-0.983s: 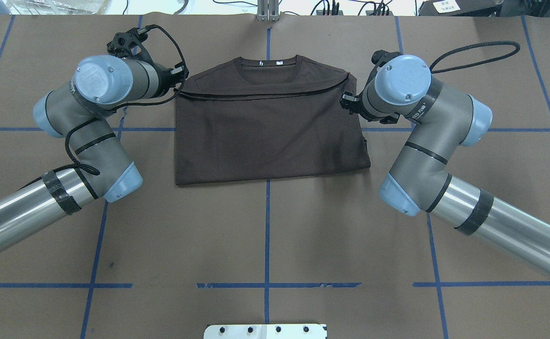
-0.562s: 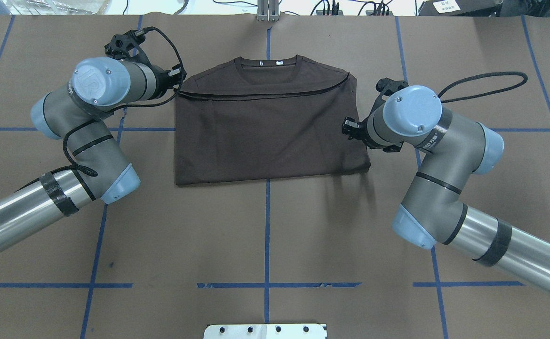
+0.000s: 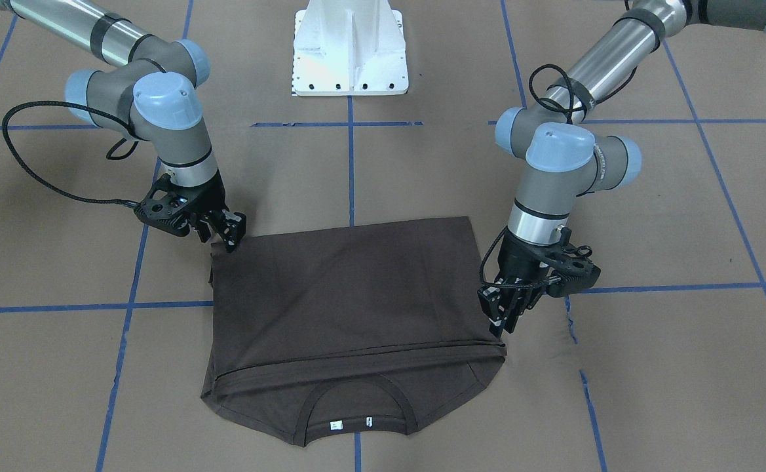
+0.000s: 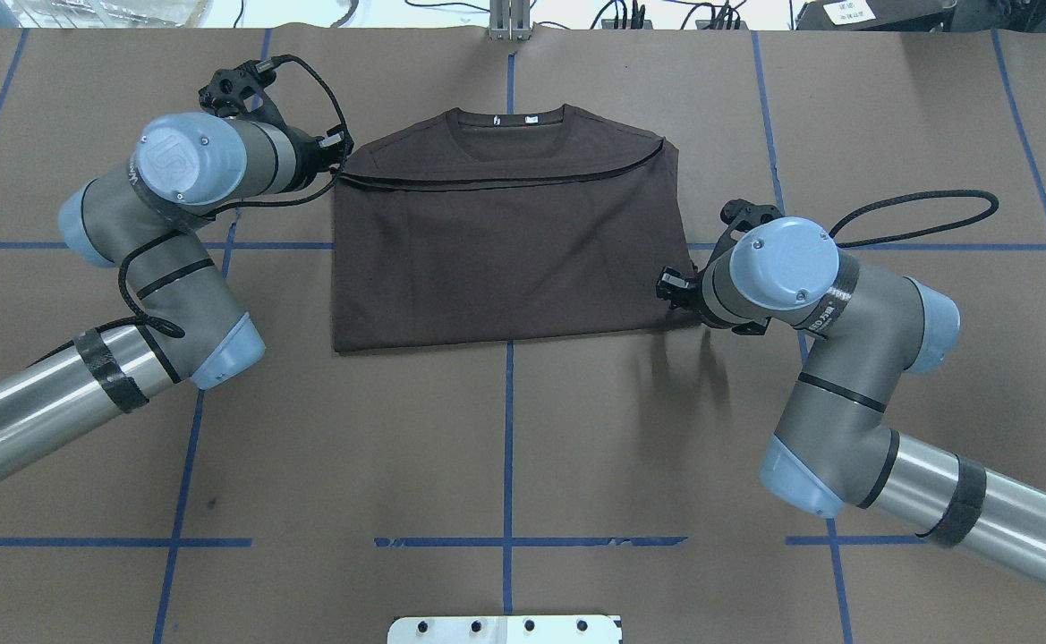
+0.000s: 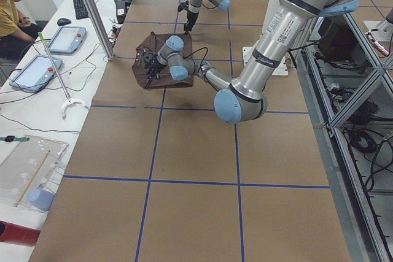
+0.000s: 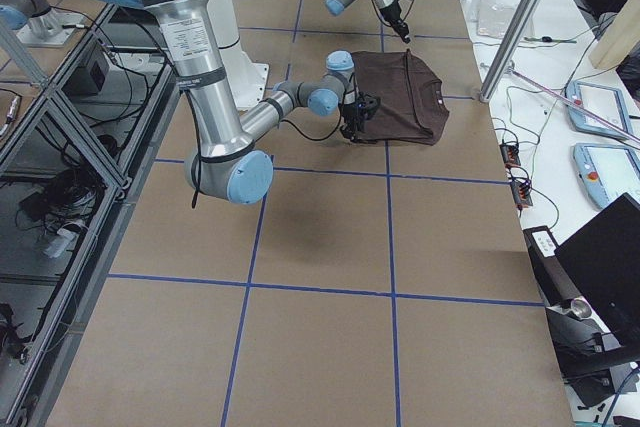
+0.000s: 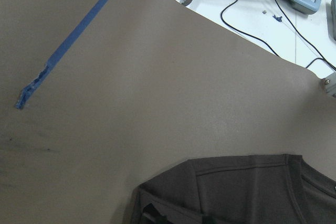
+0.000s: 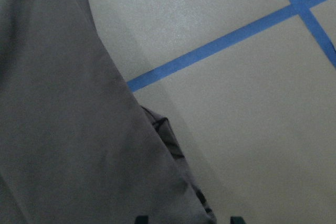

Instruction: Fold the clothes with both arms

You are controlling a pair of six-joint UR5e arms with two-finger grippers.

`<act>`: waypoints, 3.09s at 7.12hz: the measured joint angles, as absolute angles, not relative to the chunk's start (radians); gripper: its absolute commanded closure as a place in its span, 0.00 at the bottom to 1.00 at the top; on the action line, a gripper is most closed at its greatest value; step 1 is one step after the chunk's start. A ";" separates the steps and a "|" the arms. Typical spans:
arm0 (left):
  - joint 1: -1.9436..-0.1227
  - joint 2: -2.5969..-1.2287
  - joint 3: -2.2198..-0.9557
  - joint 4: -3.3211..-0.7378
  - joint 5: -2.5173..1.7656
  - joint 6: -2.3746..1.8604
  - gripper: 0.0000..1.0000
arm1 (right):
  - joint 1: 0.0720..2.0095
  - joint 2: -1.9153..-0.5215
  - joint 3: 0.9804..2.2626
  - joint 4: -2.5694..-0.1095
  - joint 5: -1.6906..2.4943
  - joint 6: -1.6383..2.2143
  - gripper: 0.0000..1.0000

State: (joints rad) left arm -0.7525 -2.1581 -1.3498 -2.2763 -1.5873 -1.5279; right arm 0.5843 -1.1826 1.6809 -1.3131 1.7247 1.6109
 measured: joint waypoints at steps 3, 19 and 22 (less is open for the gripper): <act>-0.753 -2.155 -1.348 -2.276 -1.586 -1.526 0.65 | 0.581 -1.181 1.666 -1.313 1.724 1.612 1.00; -0.559 -1.975 -1.734 -2.201 -1.759 -1.825 0.46 | 0.422 -1.439 2.239 -1.324 1.693 1.876 0.00; -0.448 -1.970 -1.773 -2.007 -1.666 -1.891 0.42 | 0.472 -1.412 2.191 -1.325 1.684 1.872 0.00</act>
